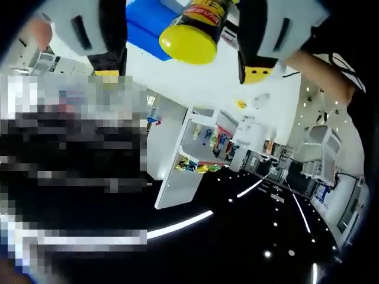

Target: Open the lid of the chip container on the table, take out the chips, place them into the box in front of the container, and close the lid

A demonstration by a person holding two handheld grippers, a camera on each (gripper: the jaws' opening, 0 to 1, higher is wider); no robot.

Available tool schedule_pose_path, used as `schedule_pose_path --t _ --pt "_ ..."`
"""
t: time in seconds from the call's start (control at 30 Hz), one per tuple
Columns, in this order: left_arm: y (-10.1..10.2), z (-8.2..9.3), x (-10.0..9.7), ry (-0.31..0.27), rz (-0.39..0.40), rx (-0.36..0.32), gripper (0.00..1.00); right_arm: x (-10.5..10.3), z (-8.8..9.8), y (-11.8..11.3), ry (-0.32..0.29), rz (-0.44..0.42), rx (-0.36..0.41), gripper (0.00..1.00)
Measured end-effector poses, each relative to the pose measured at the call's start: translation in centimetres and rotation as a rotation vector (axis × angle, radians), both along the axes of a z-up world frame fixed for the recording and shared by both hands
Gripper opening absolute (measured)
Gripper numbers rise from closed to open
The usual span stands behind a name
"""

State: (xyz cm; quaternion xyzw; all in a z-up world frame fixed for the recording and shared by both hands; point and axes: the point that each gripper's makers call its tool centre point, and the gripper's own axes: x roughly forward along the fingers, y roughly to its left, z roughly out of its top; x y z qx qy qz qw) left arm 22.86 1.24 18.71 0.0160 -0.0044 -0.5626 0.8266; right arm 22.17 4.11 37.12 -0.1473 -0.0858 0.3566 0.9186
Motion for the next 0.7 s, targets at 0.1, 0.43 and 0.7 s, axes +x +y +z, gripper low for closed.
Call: schedule_pose_path --t 0.1,0.43,0.7 --pt "0.0 0.0 -0.2 0.0 -0.003 -0.001 0.47 1.4 -2.2 0.2 0.062 -0.015 -0.012 0.62" --pt "-0.1 0.0 -0.3 0.005 -0.005 -0.003 0.47 1.6 -3.6 0.6 0.155 0.007 0.039 0.46" --pt "-0.1 0.0 -0.3 -0.002 -0.001 -0.004 0.47 1.6 -3.7 0.4 0.171 0.008 0.065 0.45"
